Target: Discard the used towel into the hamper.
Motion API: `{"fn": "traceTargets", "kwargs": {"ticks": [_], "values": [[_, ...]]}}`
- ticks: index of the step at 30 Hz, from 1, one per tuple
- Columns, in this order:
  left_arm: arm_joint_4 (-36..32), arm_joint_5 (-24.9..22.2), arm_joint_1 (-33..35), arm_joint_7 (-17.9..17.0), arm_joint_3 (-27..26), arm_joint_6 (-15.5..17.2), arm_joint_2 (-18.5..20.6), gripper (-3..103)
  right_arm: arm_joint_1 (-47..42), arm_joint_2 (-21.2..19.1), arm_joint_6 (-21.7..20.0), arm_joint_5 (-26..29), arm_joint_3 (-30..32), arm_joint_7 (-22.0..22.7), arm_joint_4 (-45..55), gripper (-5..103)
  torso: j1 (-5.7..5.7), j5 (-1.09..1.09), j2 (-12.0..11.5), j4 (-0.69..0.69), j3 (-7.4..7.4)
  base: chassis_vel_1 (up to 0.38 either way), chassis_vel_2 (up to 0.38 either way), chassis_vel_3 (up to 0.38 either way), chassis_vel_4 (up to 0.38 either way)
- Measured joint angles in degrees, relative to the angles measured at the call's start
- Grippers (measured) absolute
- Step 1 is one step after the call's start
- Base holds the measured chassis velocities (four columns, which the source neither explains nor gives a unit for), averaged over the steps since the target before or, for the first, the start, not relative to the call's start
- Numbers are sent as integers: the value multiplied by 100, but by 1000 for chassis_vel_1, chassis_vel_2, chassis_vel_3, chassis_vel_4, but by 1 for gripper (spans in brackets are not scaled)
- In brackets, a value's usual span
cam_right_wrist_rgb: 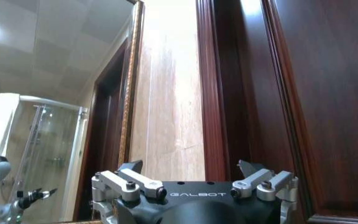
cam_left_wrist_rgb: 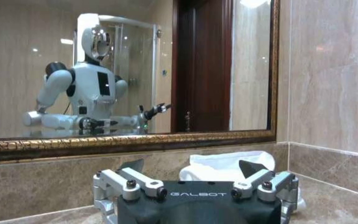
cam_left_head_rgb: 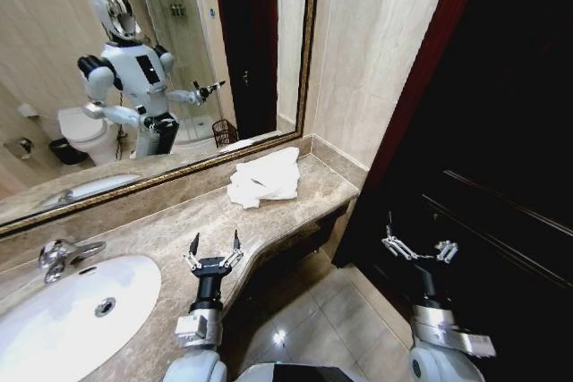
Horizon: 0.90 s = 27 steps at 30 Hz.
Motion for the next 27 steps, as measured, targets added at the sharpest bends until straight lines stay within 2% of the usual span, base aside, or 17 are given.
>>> {"fn": "traceTargets", "kwargs": {"ticks": [4, 5, 11, 23, 27], "values": [[8, -46, 16, 4, 12, -10, 0, 101, 39, 20, 26, -27, -9, 32, -41, 100, 0, 0, 0, 0, 0, -27, 28, 23, -32], [17, -59, 25, 5, 24, -17, 0, 97, 40, 25, 25, -34, -11, 39, -54, 100, 0, 1, 0, 0, 0, -55, 54, 72, -65], [44, -82, 24, 14, 32, -10, 0, 100, 44, 35, 15, -48, -19, 65, -111, 100, 2, 0, -2, 0, 1, -78, 64, 69, -75], [79, -132, -48, -7, 4, 88, 0, 100, 125, 10, 15, -29, -34, 91, -185, 100, 0, 0, -1, 0, 0, -71, 71, 74, -73], [95, -152, -86, -8, -21, 121, 0, 100, 193, -26, 191, 2, -94, 87, -228, 100, 1, 1, -1, 0, 0, -110, 123, 118, -100]]}}
